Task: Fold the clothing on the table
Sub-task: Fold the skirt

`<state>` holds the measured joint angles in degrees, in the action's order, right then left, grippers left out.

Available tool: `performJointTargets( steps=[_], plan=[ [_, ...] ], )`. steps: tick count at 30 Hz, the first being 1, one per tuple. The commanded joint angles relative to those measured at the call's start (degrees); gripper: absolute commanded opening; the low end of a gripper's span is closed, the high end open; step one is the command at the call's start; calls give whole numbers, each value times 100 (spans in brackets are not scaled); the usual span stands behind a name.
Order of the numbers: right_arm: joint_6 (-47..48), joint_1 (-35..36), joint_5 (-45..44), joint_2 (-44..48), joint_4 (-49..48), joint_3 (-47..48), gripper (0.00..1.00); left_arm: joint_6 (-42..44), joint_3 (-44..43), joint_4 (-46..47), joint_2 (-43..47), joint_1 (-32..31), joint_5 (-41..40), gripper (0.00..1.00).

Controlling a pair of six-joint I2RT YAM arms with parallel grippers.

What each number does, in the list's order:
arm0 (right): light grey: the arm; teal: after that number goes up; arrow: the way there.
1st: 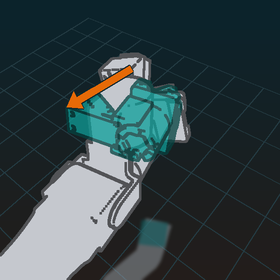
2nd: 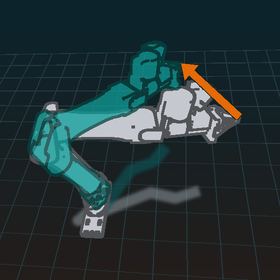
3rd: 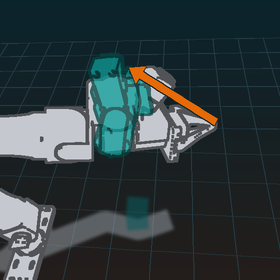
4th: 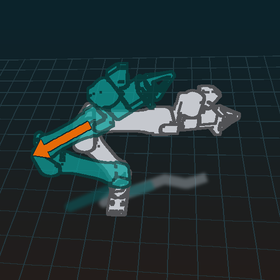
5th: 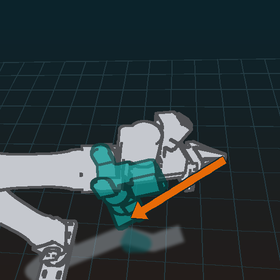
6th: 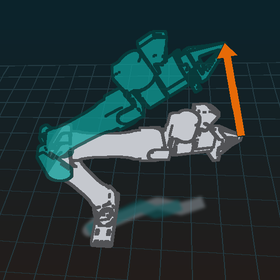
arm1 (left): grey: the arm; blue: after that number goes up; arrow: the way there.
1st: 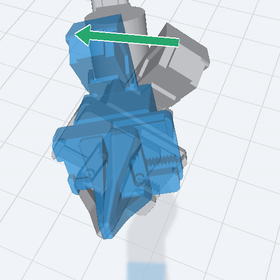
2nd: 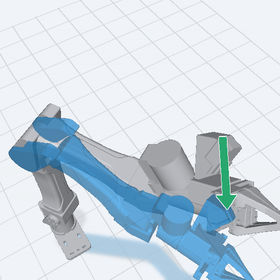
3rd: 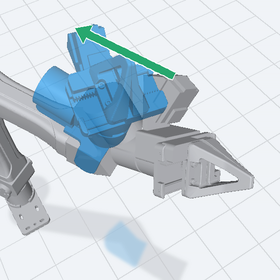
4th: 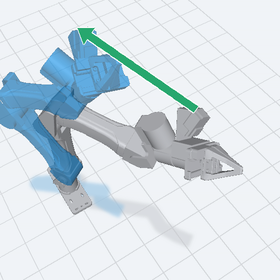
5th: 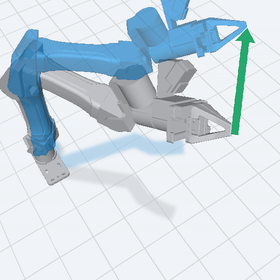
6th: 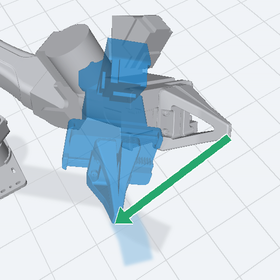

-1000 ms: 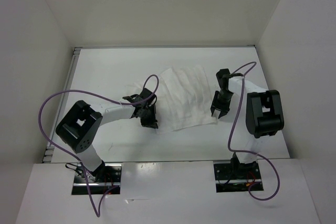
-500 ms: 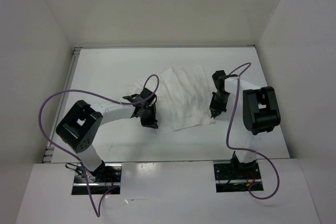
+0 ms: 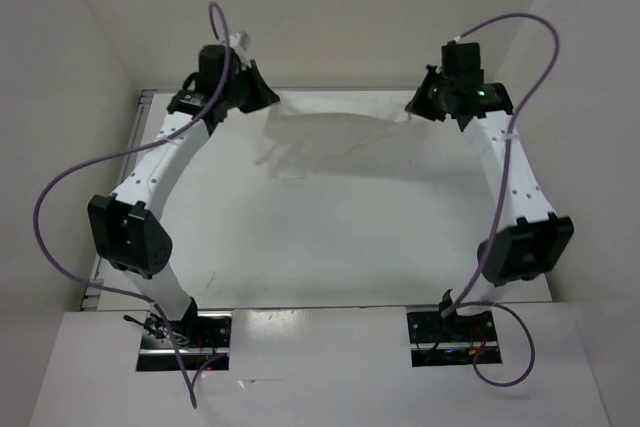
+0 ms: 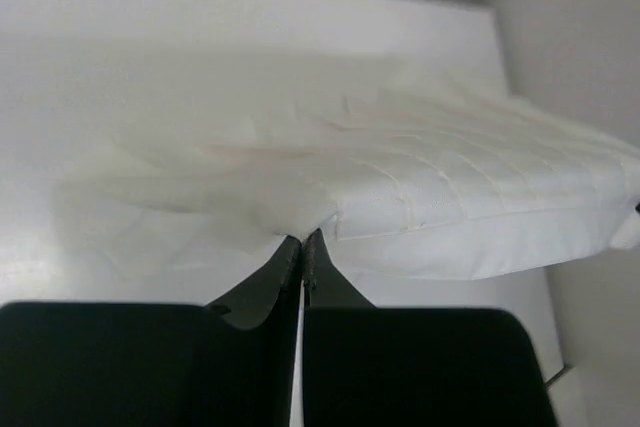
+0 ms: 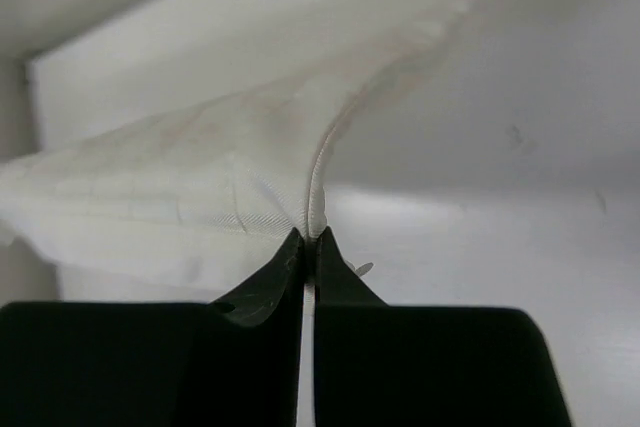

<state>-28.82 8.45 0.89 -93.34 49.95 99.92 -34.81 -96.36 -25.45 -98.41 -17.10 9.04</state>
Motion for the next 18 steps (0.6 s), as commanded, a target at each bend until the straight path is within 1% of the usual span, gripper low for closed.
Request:
performJointTargets(
  steps=[1,2,3,5,6,7,8,9,10,11,12,13,15,16,17,18],
  plan=[
    [60,-54,-62,1105,-493,171,0,475,-428,57,558,320,221,0],
    [61,-54,34,1308,-652,20,0,475,-236,154,708,322,273,0],
    [113,-106,191,1579,-741,-112,0,475,192,311,962,391,413,0],
    [113,-106,368,1661,-689,-577,0,327,694,382,1244,445,520,0],
    [113,-106,569,1800,-628,-779,0,256,1341,383,1324,445,685,0],
    [113,-106,710,1871,-549,-1303,0,177,1713,479,1420,445,765,0],
    [61,-106,833,1950,-548,-1630,0,98,2099,610,1639,358,818,0],
    [8,-106,1191,2186,-548,-1973,0,-60,2469,664,1763,287,819,0],
    [-105,-106,1360,2319,-548,-2646,0,-140,3177,664,1877,139,819,0],
    [-159,-106,1475,2442,-548,-2949,0,-219,3506,725,2113,85,941,0],
    [-211,-106,1563,2556,-400,-3204,0,-367,3814,726,2246,32,1038,0],
    [-212,-106,1755,2732,2,-3590,0,-438,4087,656,2378,-29,1213,0],
    [-290,-45,1888,2943,434,-3969,0,-605,4727,375,2931,-275,1380,0],
    [-291,33,2107,3214,645,-4354,0,-658,4897,279,3429,-354,1581,0],
    [-361,191,2196,3382,1013,-4532,0,-720,5029,43,3712,-512,1697,0],
    [-448,297,2197,3558,1182,-4682,0,-773,5230,-55,4002,-513,1854,0]
  ],
)
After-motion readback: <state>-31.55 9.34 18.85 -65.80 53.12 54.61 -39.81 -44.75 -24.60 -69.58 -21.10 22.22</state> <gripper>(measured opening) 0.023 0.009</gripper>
